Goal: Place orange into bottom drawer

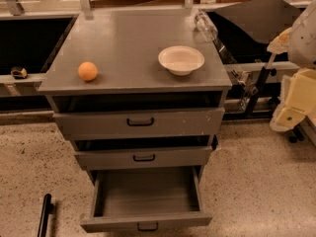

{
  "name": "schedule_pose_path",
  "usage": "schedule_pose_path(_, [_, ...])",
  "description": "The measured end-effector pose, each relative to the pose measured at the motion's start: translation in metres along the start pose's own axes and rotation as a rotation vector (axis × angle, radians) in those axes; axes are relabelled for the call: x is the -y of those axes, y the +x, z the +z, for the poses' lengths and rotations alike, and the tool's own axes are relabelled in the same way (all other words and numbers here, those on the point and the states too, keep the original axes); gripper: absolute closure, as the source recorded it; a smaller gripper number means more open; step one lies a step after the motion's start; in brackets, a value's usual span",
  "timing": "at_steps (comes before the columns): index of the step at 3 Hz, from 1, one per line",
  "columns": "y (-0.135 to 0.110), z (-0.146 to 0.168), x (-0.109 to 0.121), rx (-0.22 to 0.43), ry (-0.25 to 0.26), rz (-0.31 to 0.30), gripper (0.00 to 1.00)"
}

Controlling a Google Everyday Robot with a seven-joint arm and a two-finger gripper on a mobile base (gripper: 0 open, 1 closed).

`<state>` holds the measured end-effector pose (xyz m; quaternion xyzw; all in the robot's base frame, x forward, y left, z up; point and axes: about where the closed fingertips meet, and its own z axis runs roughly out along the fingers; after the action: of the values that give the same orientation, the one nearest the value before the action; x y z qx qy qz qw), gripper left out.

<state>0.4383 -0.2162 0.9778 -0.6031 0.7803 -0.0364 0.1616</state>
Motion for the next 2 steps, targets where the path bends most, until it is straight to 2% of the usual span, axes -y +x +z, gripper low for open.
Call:
schedule_pose_path(1, [0.0,0.0,0.0,0.0,0.0,0.0,0.0])
schedule_pose_path(2, [-0.04,0.025,0.013,0.004,-0.026,-0.054,0.0])
